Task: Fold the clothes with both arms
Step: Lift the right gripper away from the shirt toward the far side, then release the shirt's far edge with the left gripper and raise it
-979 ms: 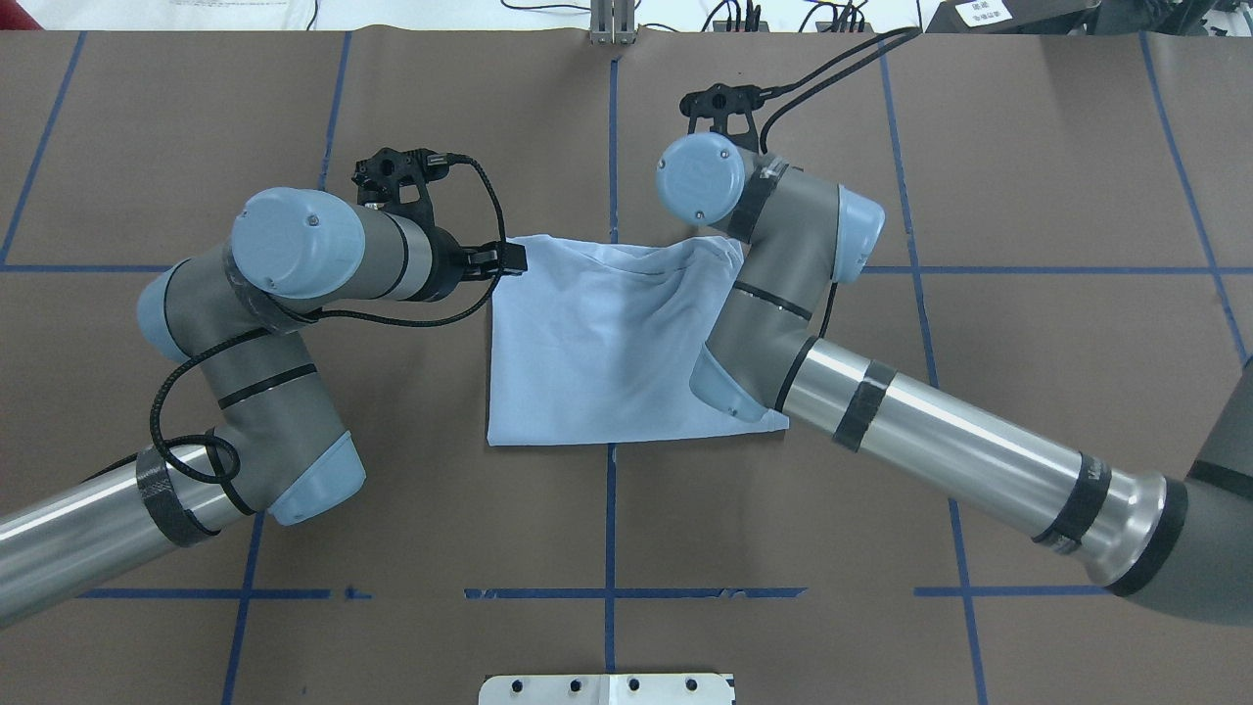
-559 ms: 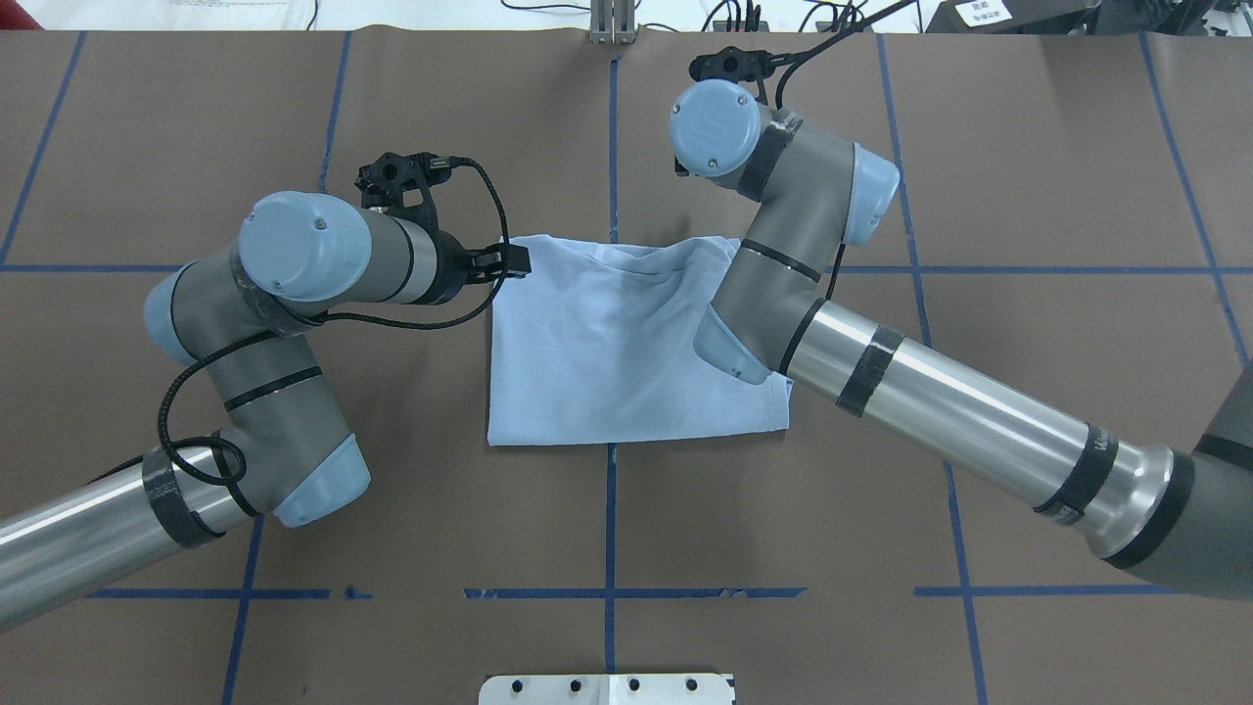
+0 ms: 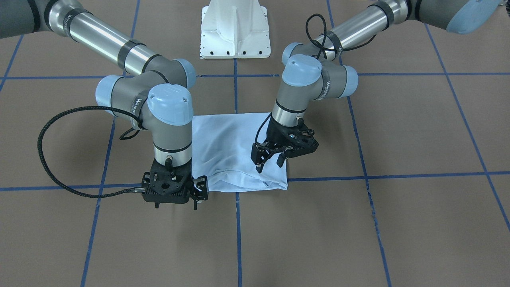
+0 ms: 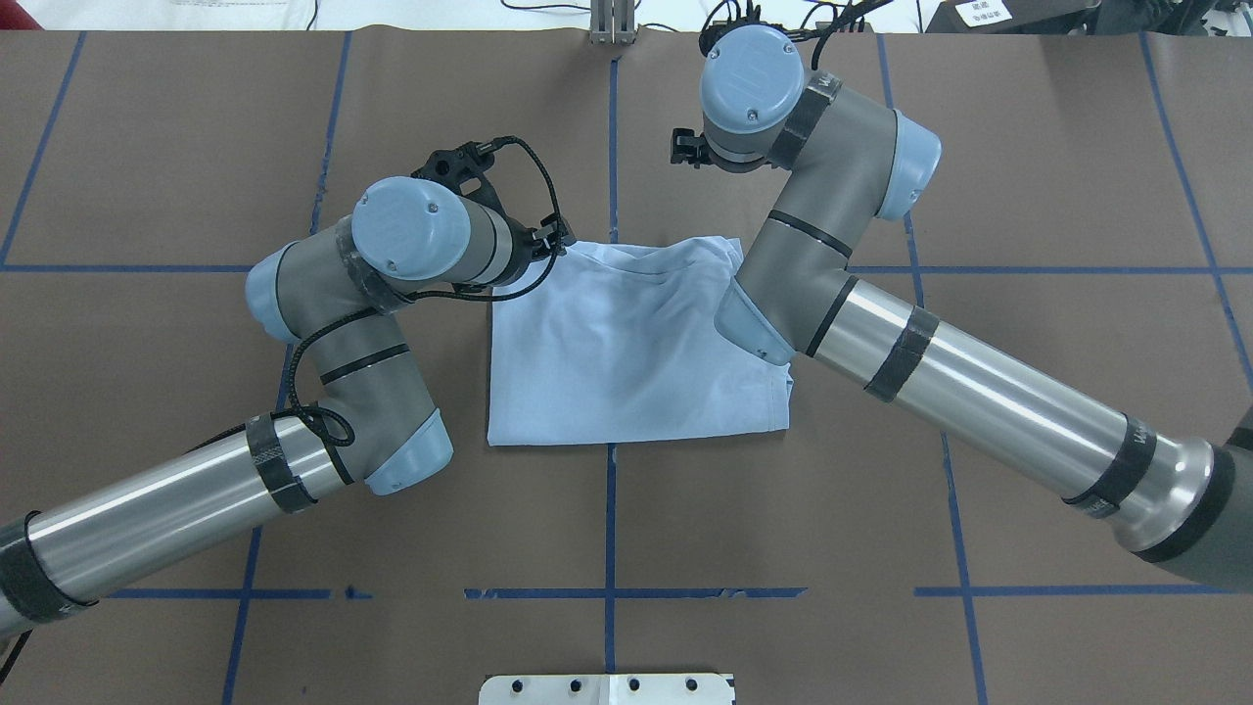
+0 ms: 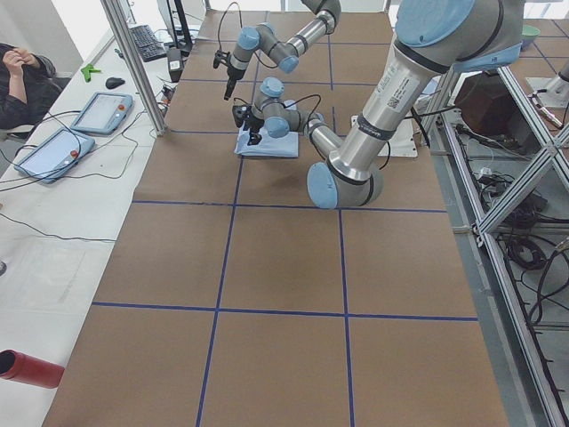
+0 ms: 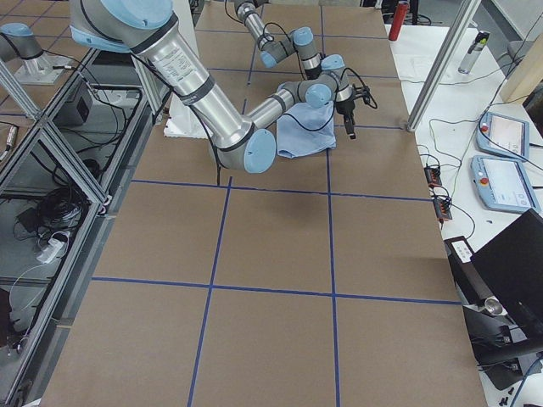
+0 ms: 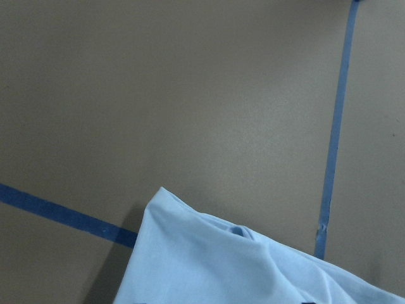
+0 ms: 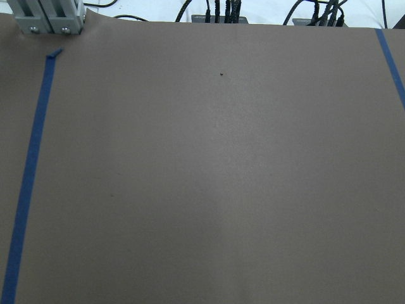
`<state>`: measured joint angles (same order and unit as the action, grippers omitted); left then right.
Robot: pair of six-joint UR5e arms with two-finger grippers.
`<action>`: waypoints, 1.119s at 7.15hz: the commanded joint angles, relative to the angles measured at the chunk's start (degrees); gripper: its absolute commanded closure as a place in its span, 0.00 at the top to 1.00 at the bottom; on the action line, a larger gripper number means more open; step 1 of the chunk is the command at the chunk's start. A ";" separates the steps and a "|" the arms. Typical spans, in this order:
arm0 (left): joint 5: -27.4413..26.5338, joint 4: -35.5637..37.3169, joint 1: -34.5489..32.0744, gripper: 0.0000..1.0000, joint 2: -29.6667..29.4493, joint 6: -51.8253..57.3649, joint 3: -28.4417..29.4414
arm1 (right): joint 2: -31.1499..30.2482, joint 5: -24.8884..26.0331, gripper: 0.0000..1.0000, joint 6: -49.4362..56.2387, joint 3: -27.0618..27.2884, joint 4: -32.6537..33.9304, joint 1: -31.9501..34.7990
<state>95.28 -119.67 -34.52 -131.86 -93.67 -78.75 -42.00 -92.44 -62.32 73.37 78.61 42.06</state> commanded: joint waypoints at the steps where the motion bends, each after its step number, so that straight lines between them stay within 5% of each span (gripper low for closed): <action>1: -0.97 0.40 -0.54 0.68 -1.99 -1.42 2.98 | -0.54 0.07 1.00 -0.08 0.46 0.05 -0.13; 4: -0.97 0.75 -0.81 0.60 -3.05 -1.42 5.18 | -0.72 0.25 1.00 -0.25 0.37 0.06 -0.31; 5: -0.97 0.75 -0.81 0.42 -3.23 -1.51 5.36 | -0.72 0.25 1.00 -0.34 0.37 0.06 -0.39; 6: -0.97 0.67 -0.81 0.10 -3.23 -1.51 5.27 | -0.72 0.25 1.00 -0.43 0.37 0.06 -0.40; 8: -1.23 0.67 -1.24 0.00 -3.14 -1.16 5.27 | -0.72 0.25 1.00 -0.60 0.37 0.06 -0.48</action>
<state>94.24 -118.99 -35.49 -135.01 -94.98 -73.49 -42.68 -92.20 -62.82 73.74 78.66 41.63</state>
